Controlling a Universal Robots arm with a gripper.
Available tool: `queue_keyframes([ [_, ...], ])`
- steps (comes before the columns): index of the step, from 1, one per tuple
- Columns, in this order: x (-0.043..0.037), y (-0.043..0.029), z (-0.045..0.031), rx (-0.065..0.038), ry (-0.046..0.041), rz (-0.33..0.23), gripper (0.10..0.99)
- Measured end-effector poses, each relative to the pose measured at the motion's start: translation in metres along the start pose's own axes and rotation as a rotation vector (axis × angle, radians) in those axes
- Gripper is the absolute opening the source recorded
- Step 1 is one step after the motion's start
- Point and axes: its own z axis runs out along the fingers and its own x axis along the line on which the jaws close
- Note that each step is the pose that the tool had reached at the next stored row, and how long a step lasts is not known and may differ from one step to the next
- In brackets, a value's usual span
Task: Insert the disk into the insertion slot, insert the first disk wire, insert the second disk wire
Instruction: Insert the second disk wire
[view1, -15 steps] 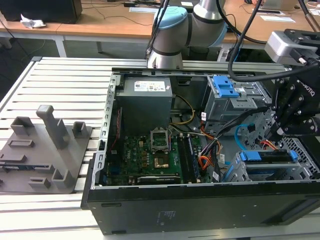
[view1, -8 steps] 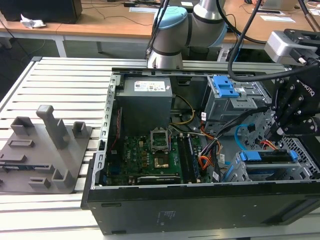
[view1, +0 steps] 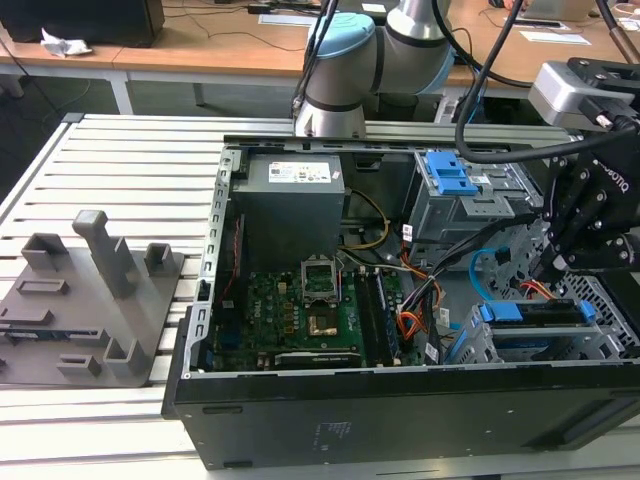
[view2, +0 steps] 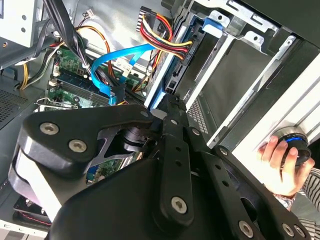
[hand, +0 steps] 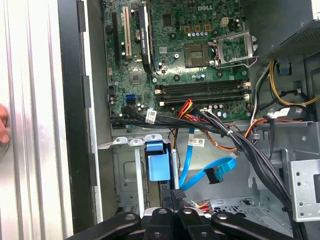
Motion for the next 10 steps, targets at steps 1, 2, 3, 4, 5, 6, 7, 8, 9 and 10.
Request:
queue_keyframes([
  [1, 0.0, 0.0001, 0.0, 0.0, 0.0, 0.0, 0.173],
  [2, 0.0, 0.0001, 0.0, 0.0, 0.0, 0.0, 0.235],
  [3, 0.0, 0.0001, 0.0, 0.0, 0.0, 0.0, 0.294],
  [4, 0.0, 0.0002, 0.0, 0.0, 0.0, 0.0, 0.294],
  [5, 0.0, 0.0002, 0.0, 0.0, 0.0, 0.0, 0.294],
  [6, 0.0, 0.0002, 0.0, 0.0, 0.0, 0.0, 0.361],
  [7, -0.0003, 0.0003, 0.0001, 0.0, -0.0001, 0.0, 0.361],
  [8, -0.0052, 0.0008, -0.0001, 0.0, -0.0001, 0.0, 0.361],
  [9, -0.0103, 0.0012, -0.0003, 0.0, 0.0, 0.0, 0.361],
  [10, -0.0135, 0.0015, -0.0004, 0.0, 0.0001, 0.0, 0.361],
])
